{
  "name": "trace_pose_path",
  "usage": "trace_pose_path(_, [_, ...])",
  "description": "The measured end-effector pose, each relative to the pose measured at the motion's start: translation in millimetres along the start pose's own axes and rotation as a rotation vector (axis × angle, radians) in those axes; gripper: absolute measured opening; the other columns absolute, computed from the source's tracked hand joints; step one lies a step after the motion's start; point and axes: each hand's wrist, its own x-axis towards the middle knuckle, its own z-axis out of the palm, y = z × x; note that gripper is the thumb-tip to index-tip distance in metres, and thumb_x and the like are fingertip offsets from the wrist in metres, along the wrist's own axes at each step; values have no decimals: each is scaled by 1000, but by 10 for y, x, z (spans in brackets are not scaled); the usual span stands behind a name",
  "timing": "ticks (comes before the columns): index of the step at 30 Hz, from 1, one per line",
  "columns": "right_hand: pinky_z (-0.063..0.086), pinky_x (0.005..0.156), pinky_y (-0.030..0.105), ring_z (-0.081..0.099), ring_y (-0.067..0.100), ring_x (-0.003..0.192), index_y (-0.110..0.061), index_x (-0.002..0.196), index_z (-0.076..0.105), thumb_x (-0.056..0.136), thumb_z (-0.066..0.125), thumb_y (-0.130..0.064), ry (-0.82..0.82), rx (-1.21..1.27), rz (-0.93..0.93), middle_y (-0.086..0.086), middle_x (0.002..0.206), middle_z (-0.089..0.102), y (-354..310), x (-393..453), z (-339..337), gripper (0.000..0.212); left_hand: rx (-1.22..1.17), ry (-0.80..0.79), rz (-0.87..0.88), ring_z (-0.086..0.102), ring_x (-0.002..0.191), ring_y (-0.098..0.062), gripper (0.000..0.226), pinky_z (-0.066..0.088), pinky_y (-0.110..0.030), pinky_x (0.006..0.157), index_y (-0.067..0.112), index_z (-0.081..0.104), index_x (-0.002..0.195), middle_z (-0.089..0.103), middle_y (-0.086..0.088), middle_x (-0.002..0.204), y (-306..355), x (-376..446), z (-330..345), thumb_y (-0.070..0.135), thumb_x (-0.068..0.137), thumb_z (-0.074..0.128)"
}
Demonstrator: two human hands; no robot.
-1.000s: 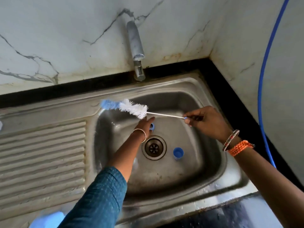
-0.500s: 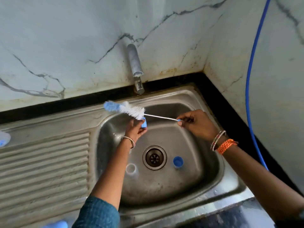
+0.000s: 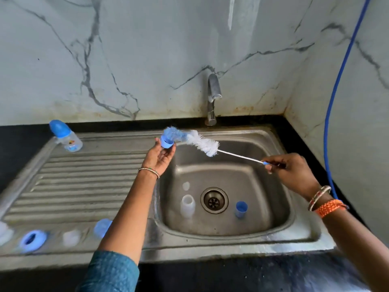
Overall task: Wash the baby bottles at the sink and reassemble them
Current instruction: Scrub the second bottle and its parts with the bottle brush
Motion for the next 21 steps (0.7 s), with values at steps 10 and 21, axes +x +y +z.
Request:
trace_pose_path(10, [46, 65, 24, 67, 17, 73, -20, 89, 77, 77, 75, -7, 196, -128, -123, 1, 81, 73, -87, -10, -164, 18, 289, 16, -42, 60, 88, -18, 33, 58, -22, 65, 8, 61, 99, 63, -10, 94, 226, -110, 75, 39, 90, 58])
trace_pose_path(21, [42, 65, 36, 61, 32, 65, -14, 79, 77, 63, 78, 8, 531, -566, -598, 4, 70, 69, -398, -31, -204, 27, 328, 59, -65, 61, 94, -21, 32, 55, -23, 71, 6, 60, 101, 63, -12, 98, 274, -115, 82, 34, 85, 65])
